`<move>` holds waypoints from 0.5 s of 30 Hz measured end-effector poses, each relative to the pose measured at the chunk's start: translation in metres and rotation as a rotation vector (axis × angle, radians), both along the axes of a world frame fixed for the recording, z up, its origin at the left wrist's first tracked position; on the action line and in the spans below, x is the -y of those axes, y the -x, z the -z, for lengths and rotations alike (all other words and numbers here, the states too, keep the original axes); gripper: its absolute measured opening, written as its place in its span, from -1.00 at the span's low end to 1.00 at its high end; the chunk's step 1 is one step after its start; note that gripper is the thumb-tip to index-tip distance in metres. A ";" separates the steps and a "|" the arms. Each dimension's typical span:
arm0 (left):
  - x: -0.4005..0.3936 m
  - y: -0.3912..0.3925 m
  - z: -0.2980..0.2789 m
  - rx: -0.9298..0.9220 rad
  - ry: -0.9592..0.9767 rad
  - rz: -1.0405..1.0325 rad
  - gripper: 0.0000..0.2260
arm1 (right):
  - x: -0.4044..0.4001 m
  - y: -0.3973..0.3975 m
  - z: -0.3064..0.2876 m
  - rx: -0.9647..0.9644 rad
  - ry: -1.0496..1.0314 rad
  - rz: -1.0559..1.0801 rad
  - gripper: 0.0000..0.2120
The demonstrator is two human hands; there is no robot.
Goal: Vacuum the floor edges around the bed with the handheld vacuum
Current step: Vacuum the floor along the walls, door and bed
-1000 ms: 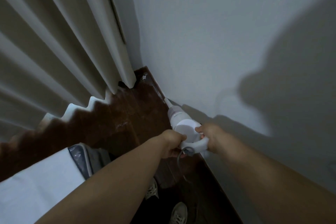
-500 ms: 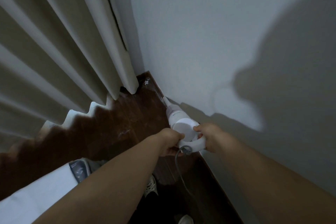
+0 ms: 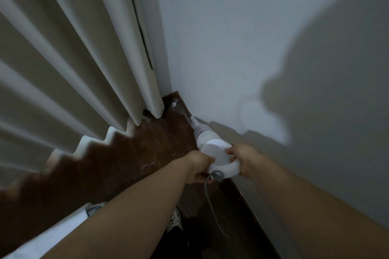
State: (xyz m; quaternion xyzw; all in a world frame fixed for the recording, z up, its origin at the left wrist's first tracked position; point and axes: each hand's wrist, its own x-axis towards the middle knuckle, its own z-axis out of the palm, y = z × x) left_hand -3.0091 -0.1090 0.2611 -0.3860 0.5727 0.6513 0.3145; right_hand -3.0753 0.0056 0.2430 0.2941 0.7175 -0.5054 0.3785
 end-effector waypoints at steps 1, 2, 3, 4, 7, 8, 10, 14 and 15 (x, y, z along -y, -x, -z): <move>0.003 0.001 -0.001 -0.007 -0.006 -0.004 -0.69 | 0.003 0.002 -0.002 0.002 -0.007 -0.002 -0.92; 0.004 0.002 -0.001 -0.013 -0.011 -0.009 -0.69 | 0.004 0.004 -0.001 0.000 -0.012 -0.005 -0.93; 0.005 0.003 -0.001 -0.019 -0.006 -0.012 -0.69 | 0.005 0.005 -0.001 0.000 -0.016 -0.008 -0.93; 0.006 0.003 -0.001 -0.020 -0.004 -0.015 -0.69 | 0.006 0.006 0.000 0.004 -0.020 -0.010 -0.92; 0.008 0.004 0.001 -0.013 0.002 -0.016 -0.68 | 0.007 0.006 0.002 0.021 -0.008 0.004 -0.90; 0.008 0.005 0.003 -0.008 0.004 -0.017 -0.68 | 0.007 0.006 0.005 0.023 -0.006 0.013 -0.90; 0.009 0.006 0.006 -0.005 0.006 -0.018 -0.68 | 0.009 0.006 0.008 0.023 0.004 0.021 -0.89; 0.015 0.011 0.014 0.004 0.009 -0.025 -0.68 | 0.014 0.009 0.008 0.030 0.036 0.026 -0.91; 0.019 0.013 0.017 0.004 0.009 -0.025 -0.68 | 0.017 0.011 0.009 0.031 0.038 0.029 -0.91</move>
